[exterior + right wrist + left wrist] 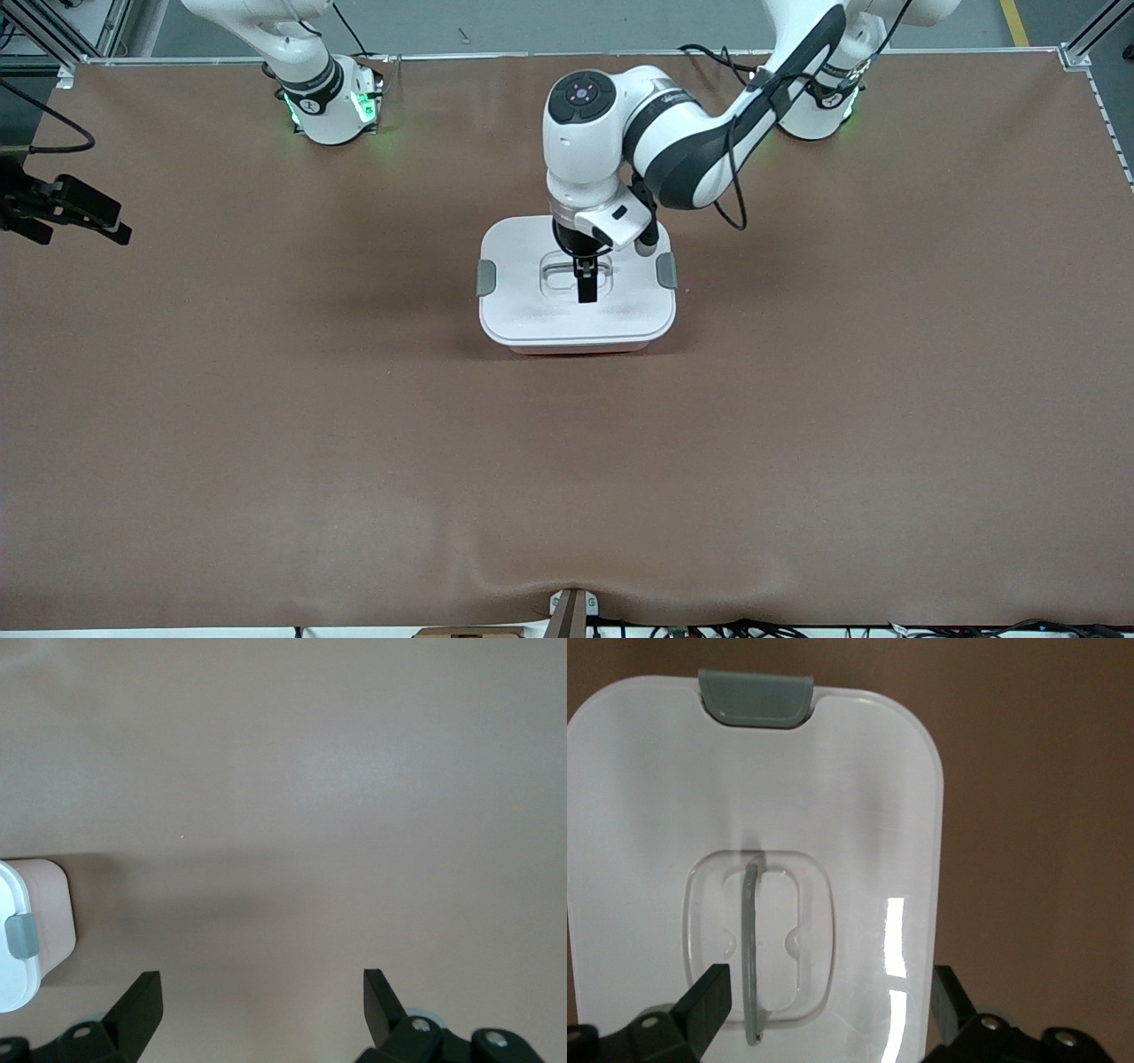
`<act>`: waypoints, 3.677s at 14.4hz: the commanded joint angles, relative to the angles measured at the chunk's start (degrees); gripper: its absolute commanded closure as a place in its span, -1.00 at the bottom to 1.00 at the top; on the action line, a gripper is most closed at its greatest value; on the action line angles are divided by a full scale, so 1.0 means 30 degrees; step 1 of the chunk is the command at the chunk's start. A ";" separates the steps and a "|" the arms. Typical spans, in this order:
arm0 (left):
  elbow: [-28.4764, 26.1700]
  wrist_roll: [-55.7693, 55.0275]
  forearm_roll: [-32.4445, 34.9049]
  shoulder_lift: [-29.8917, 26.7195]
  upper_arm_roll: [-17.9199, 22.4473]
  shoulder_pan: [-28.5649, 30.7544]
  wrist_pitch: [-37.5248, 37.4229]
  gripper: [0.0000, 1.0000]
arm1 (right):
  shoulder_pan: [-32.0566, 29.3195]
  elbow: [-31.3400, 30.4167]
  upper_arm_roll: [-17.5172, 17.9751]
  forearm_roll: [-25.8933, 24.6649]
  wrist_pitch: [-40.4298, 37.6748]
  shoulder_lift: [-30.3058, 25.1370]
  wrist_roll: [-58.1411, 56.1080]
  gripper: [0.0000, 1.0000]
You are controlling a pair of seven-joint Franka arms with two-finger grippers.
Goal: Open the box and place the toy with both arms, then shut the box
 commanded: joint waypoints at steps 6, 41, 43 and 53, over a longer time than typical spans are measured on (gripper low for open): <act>0.1599 0.3101 0.0003 -0.0971 -0.0227 0.1010 -0.3267 -1.00 | 0.0146 0.0403 0.0030 -0.0342 -0.0034 0.0159 0.0183 -1.00; 0.1774 2.4983 -0.3835 -0.3931 0.0561 1.0502 -0.6225 -1.00 | 0.0029 0.0433 0.0000 -0.0372 -0.0035 0.0130 0.0183 -1.00; 0.1746 2.6128 -0.3835 -0.4253 0.1177 1.0415 -0.6723 -1.00 | 0.0058 0.0433 0.0000 -0.0372 -0.0006 0.0159 0.0183 -1.00; 0.1687 3.8782 -0.7175 -0.6713 0.8029 0.8776 -0.8480 -1.00 | 0.0029 0.0433 0.0000 -0.0372 -0.0005 0.0158 0.0183 -1.00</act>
